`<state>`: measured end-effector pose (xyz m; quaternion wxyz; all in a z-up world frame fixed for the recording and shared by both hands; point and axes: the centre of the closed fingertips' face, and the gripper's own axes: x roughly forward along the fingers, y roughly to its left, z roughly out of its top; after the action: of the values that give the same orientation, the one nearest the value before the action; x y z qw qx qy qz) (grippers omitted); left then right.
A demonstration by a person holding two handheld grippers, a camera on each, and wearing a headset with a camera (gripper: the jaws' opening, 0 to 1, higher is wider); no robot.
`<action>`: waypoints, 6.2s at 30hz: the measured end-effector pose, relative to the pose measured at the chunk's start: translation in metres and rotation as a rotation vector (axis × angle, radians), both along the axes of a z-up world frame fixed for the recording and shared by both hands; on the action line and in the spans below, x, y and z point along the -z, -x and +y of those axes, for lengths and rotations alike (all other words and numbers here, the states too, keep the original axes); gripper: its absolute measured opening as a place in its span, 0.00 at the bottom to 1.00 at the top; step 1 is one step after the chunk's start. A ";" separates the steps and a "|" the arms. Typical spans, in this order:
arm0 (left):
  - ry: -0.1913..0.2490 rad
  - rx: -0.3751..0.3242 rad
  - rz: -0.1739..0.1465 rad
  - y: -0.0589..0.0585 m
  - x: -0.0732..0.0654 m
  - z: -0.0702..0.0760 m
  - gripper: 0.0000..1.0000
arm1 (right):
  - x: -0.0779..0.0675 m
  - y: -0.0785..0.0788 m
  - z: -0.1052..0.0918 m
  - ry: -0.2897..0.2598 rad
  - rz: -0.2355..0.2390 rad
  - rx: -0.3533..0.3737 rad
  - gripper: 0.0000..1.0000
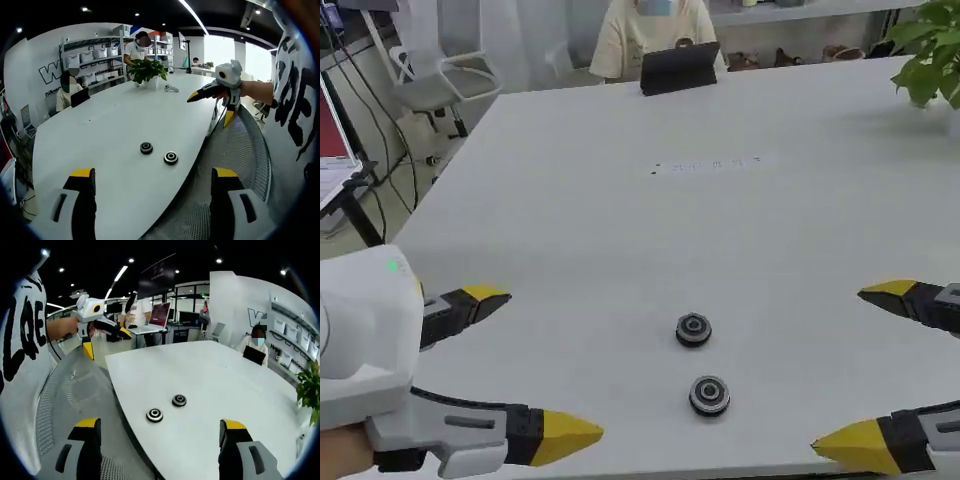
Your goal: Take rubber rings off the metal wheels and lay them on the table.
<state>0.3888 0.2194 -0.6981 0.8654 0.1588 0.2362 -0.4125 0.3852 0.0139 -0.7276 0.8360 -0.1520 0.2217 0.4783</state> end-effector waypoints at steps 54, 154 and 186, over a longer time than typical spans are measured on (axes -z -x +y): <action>0.011 -0.023 -0.012 -0.007 -0.002 0.007 0.94 | 0.004 -0.006 0.001 -0.001 0.006 0.006 0.97; -0.026 0.172 0.002 -0.061 0.043 -0.047 0.73 | 0.043 -0.048 0.042 0.003 0.022 -0.204 0.73; -0.060 0.286 0.070 -0.060 0.082 -0.071 0.60 | 0.076 -0.047 0.062 0.037 0.092 -0.289 0.61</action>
<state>0.4491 0.1480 -0.7803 0.7840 0.2021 0.2531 -0.5295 0.4318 0.0757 -0.8037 0.7445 -0.1758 0.2442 0.5960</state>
